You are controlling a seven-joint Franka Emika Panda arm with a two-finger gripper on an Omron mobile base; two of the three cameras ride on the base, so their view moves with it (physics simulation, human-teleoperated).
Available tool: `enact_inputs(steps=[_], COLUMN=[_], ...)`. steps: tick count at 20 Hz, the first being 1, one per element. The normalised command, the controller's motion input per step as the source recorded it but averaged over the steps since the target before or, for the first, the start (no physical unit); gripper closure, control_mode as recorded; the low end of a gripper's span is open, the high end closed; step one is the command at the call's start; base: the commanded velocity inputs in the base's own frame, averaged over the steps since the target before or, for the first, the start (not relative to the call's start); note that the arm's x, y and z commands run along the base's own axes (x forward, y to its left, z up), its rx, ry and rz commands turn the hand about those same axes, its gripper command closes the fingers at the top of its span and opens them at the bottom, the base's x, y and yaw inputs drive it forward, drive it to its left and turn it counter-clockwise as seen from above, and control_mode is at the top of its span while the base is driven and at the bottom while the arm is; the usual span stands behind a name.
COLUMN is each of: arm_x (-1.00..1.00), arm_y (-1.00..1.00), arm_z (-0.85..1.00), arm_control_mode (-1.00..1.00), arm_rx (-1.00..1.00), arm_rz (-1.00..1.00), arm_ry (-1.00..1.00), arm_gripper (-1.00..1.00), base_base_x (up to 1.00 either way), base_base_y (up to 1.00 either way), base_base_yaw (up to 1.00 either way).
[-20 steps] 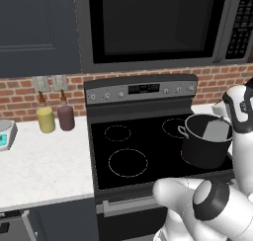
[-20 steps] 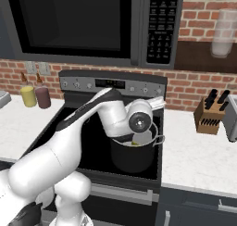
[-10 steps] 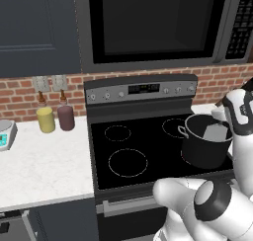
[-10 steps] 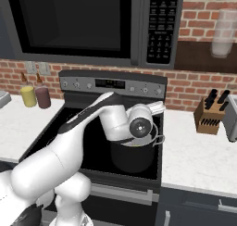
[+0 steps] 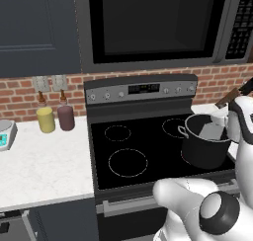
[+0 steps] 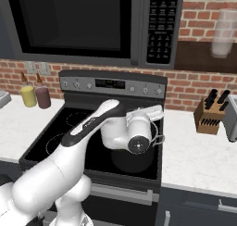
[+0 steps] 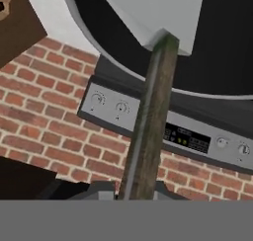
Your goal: Put the lemon and lemon in the pot. Retrieve the spatula and lightly stir the vegetables in the pot.
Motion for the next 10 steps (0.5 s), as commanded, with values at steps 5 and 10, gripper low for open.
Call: enact_inputs(steps=[5,10], arm_x=[0.02,0.09], arm_y=[0.09,0.03], arm_z=[-0.1,0.04], arm_control_mode=[-1.0,-1.0], arm_rx=[-0.03,-0.14], arm_rz=[-0.05,-0.03], arm_ry=[-0.2,0.08], arm_gripper=[1.0,1.0], base_base_x=[0.0,0.0], base_base_y=[0.0,0.0], base_base_yaw=[0.0,0.0])
